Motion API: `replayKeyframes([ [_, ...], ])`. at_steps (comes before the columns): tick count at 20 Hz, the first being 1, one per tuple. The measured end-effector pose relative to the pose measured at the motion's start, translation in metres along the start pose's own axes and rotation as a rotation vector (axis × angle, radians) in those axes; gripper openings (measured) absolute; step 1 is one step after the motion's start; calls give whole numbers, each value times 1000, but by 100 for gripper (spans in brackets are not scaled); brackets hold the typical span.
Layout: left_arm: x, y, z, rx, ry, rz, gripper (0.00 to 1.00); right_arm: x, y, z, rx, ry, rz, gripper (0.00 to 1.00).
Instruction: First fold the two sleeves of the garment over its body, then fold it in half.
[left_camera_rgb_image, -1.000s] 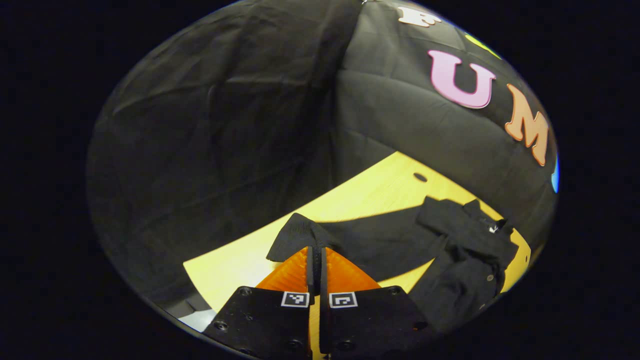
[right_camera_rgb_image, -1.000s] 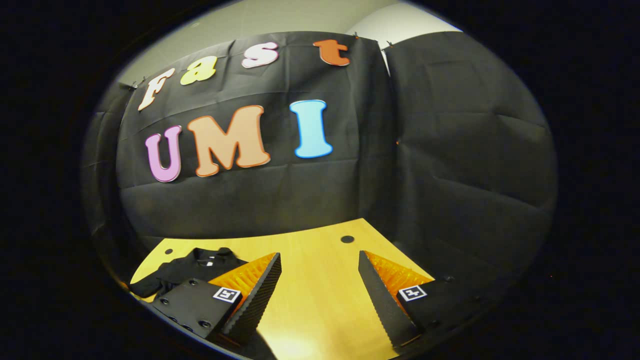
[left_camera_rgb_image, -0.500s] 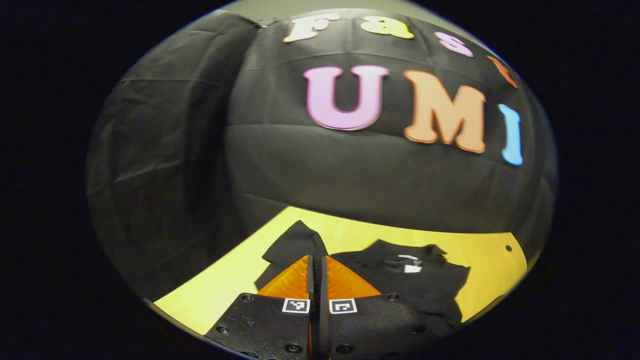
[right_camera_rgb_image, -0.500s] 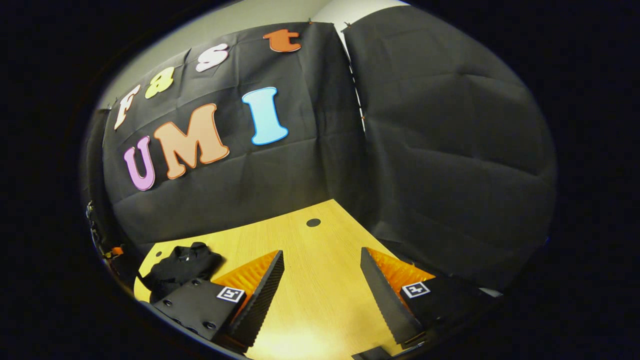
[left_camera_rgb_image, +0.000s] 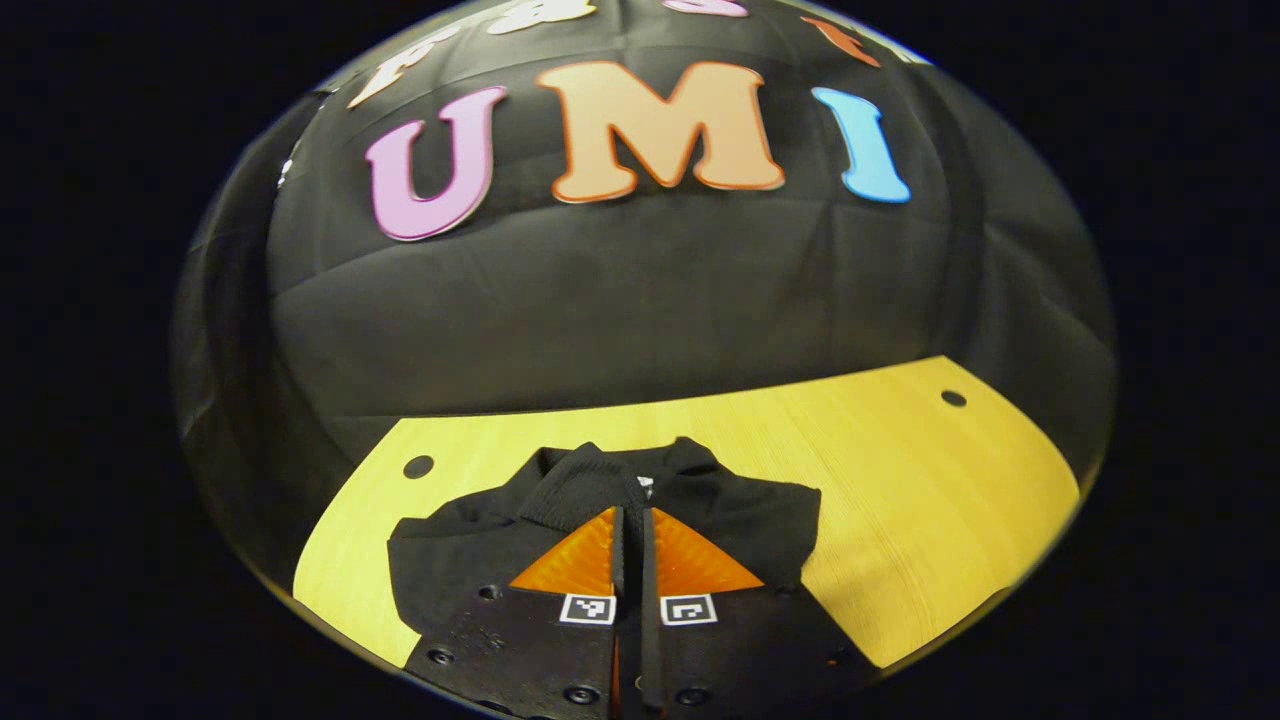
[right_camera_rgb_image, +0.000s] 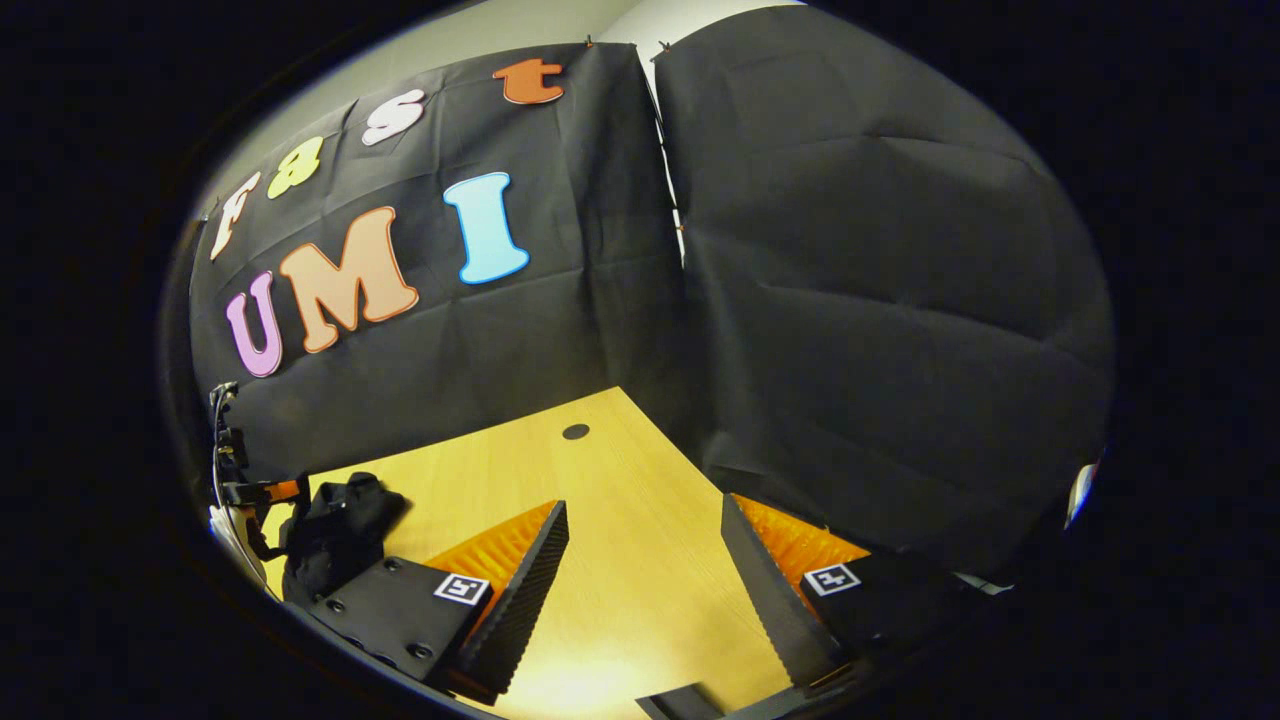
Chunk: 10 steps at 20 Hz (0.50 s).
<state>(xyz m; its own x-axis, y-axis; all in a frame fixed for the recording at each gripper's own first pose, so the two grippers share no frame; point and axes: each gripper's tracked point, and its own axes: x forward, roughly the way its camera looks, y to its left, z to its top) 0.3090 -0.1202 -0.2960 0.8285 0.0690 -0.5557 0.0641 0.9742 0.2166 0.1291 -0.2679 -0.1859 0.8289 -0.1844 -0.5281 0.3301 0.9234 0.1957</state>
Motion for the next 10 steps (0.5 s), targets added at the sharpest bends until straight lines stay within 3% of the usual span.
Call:
replayKeyframes([
  [2, 4, -19, -9, 25, 36, -27, 3, -5, 5, -9, -24, 15, 8, 93],
  [3, 7, -29, -13, 23, 37, -46, 5, -6, 11, -12, -42, 19, 20, 98],
  [5, 1, -42, -17, 34, 25, -62, 68, -9, 31, -16, -87, 23, 62, 94],
  [6, -1, -44, -6, 40, 8, -60, 100, -9, 40, -19, -107, 24, 85, 98],
  [10, -21, -40, 4, 28, -61, -65, 95, -12, 93, -36, -216, 39, 215, 98],
])
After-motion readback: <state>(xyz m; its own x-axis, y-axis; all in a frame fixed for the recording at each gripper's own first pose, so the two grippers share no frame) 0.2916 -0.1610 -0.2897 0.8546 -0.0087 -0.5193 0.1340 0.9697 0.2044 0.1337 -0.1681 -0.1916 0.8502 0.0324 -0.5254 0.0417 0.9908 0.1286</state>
